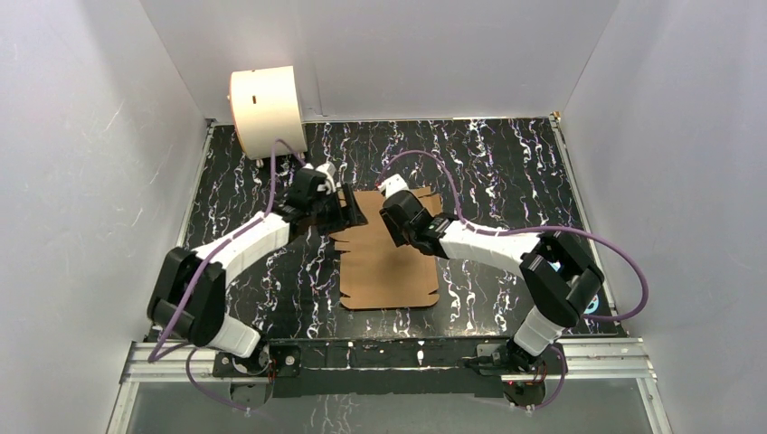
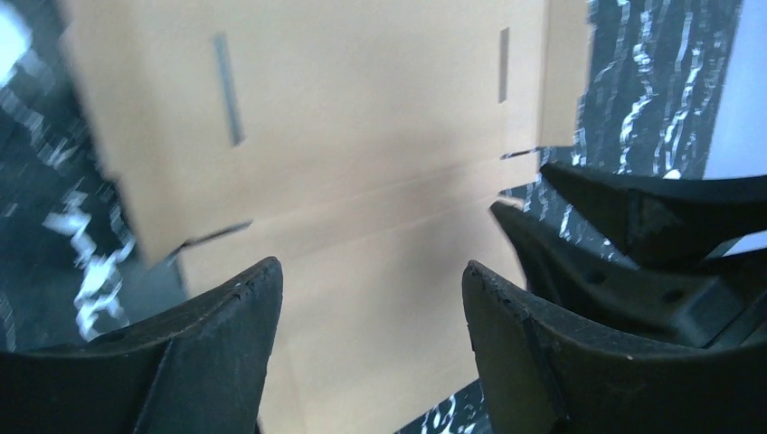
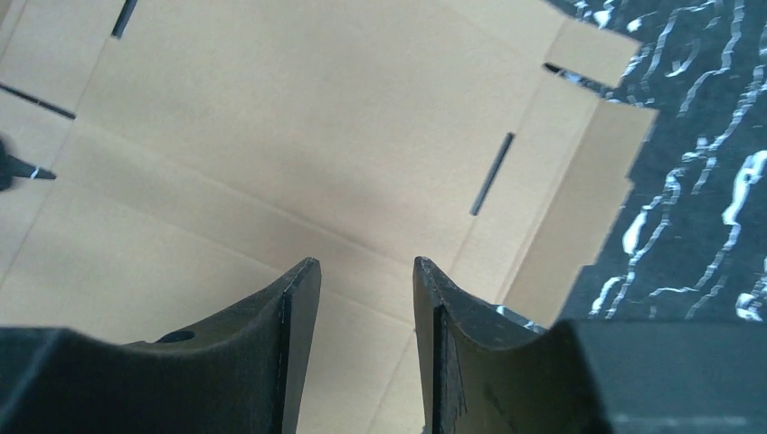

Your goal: Fold the paper box

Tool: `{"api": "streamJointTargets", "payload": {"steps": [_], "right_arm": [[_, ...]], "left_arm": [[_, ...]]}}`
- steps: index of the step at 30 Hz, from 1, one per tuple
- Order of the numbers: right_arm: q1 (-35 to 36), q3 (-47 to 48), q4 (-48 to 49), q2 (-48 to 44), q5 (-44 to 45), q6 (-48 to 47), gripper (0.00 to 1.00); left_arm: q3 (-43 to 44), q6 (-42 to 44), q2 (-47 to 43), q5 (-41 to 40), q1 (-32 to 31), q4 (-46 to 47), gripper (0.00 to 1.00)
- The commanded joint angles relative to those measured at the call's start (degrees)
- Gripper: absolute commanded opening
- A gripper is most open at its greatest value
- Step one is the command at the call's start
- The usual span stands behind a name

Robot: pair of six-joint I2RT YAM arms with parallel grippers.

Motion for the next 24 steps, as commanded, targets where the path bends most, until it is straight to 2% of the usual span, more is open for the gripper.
{"api": "streamJointTargets", "payload": {"steps": [1,4,9,14,24], "right_arm": [[-0.8,-2.3,7.5,0.0,-6.4,2.4,0.52],[-1.7,-3.8,10.6,0.3,-9.3,3.3,0.57],[-3.7,-6.7,14.8,0.8,-12.3,5.3,0.60],[-6.3,-9.9,18.9,0.6,-17.4,7.4,0.64],[-8.2,-12.7,23.1,1.6,-21.7,9.3,0.69]], "left_arm": [[-8.4,-2.7,-8.3,-0.7,3.3,-1.6,0.72],[-12.7,-4.1,-11.9,0.0,4.7,-1.3,0.74],[-17.7,-6.5,-13.1,0.9,6.0,2.2,0.75],[-19.4,-7.5,-10.6,1.6,7.3,7.9,0.75],[-19.7,-7.6,-4.1,2.6,8.1,14.2,0.75]]}}
